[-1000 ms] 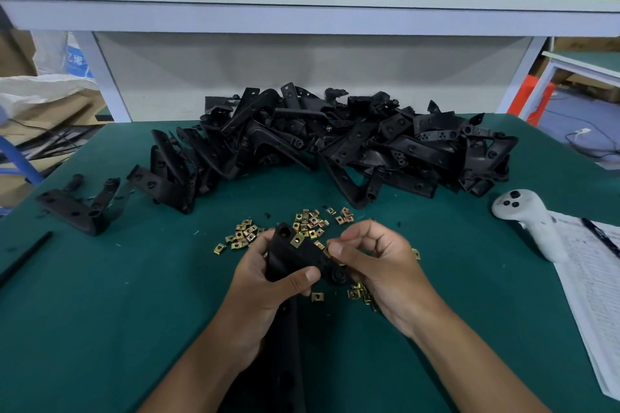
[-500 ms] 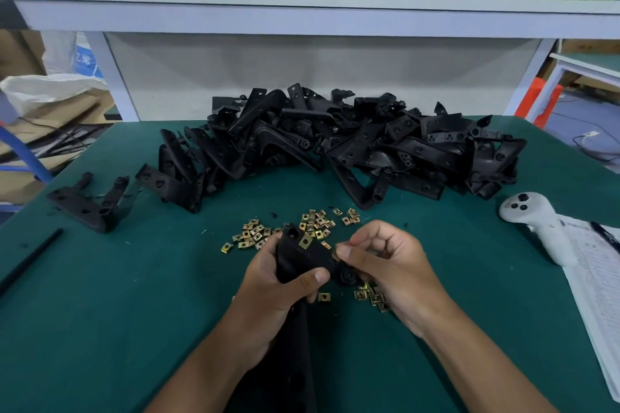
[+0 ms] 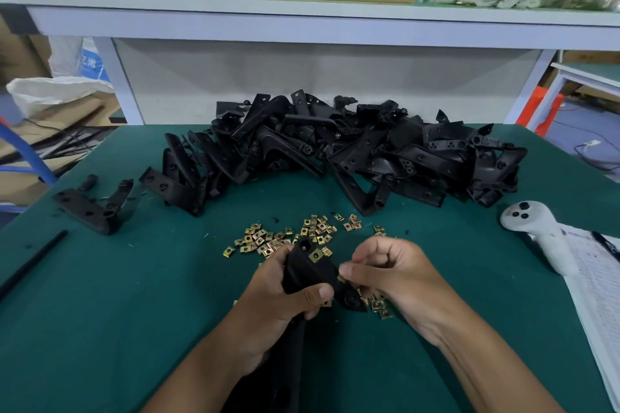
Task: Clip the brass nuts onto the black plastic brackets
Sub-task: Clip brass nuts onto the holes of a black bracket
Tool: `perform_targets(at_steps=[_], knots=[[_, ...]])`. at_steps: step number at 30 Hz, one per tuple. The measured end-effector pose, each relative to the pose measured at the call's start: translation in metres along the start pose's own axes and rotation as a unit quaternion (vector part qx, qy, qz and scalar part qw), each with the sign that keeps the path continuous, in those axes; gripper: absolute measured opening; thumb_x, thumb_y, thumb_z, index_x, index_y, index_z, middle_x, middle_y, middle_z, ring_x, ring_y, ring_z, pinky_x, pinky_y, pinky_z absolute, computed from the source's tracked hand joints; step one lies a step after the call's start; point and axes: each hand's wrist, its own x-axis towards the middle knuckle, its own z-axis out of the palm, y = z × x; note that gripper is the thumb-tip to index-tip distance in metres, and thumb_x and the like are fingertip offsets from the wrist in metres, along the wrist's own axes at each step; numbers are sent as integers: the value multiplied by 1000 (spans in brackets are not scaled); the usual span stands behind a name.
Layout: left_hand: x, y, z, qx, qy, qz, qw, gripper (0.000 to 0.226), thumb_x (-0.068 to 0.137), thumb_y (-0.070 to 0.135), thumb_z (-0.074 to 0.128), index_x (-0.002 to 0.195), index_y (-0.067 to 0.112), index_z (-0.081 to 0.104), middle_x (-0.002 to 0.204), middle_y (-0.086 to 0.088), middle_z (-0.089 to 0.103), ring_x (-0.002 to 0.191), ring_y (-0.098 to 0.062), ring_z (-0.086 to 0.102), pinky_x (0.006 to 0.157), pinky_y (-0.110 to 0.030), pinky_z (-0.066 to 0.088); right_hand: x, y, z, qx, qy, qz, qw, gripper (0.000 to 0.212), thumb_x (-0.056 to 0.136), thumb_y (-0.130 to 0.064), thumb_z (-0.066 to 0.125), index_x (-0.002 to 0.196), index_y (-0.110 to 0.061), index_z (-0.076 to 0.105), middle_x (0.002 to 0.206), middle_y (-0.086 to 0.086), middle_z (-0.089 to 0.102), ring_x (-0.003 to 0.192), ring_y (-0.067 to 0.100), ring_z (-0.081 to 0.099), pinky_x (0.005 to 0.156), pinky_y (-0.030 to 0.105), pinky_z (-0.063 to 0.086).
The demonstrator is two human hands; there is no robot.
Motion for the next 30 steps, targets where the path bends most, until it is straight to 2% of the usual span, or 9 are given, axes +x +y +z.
perform_targets(at_steps=[2, 5, 7, 10, 13, 17, 21, 26, 30], knots=[[0, -1, 3, 11, 30, 16, 999, 47, 74, 24, 86, 108, 9, 58, 78, -5, 63, 61, -15, 51, 60, -23, 48, 0, 3, 5, 19, 36, -6, 999, 14, 65, -22, 86, 73, -22, 75, 71, 5, 71, 60, 11, 63, 54, 18, 48], [1, -2, 8, 32, 84, 40, 995, 30, 74, 26, 85, 97, 24, 65, 78, 2, 69, 64, -13, 59, 61, -20, 50, -1, 10, 15, 22, 83, -23, 996, 13, 71, -24, 86, 78, -21, 75, 71, 2, 71, 64, 11, 63, 60, 19, 50], [1, -2, 9, 37, 106, 59, 992, 29, 73, 27, 87, 93, 31, 67, 83, 4, 74, 71, -10, 67, 64, -18, 53, -2, 13, 20, 26, 94, -38, 994, 11, 77, -22, 83, 79, -19, 72, 68, -1, 68, 65, 11, 63, 63, 21, 51], [1, -2, 10, 22, 132, 80, 988, 33, 74, 24, 87, 99, 23, 65, 85, 1, 75, 72, -9, 69, 63, -18, 53, -2, 15, 23, 32, 94, -60, 993, 8, 88, -16, 74, 87, -14, 67, 65, -7, 66, 66, 9, 65, 62, 20, 52], [3, -3, 10, 13, 151, 83, 985, 42, 74, 23, 90, 104, 12, 62, 85, -4, 74, 71, -12, 66, 62, -20, 53, -1, 15, 25, 3, 85, -94, 992, 14, 88, -13, 76, 96, -16, 65, 78, -4, 73, 76, 9, 68, 68, 19, 54], [4, -6, 7, -14, 147, 89, 985, 37, 78, 22, 85, 103, 10, 61, 82, -3, 70, 69, -14, 62, 62, -22, 53, -1, 18, 28, -90, 87, -147, 981, 31, 71, -40, 83, 96, -40, 64, 100, -6, 76, 96, 12, 71, 81, 28, 58], [7, -9, 5, -19, 153, 89, 984, 35, 77, 30, 84, 98, 12, 62, 81, -6, 68, 67, -18, 61, 61, -24, 54, 0, 22, 25, -130, 100, -186, 969, 38, 73, -46, 83, 103, -44, 61, 106, -12, 75, 104, 10, 70, 85, 22, 54], [11, -13, 4, -14, 154, 98, 983, 24, 76, 25, 80, 95, 19, 66, 85, -7, 72, 68, -18, 64, 59, -26, 54, -1, 26, 25, -214, 135, -240, 937, 39, 76, -37, 83, 105, -43, 57, 103, -22, 74, 103, 3, 69, 83, 11, 50], [10, -13, 5, -23, 155, 101, 982, 38, 75, 23, 80, 104, 8, 61, 87, -8, 73, 72, -17, 65, 62, -25, 55, 1, 27, 24, -229, 146, -261, 926, 39, 76, -31, 83, 102, -41, 56, 101, -19, 74, 101, 7, 70, 82, 12, 50]])
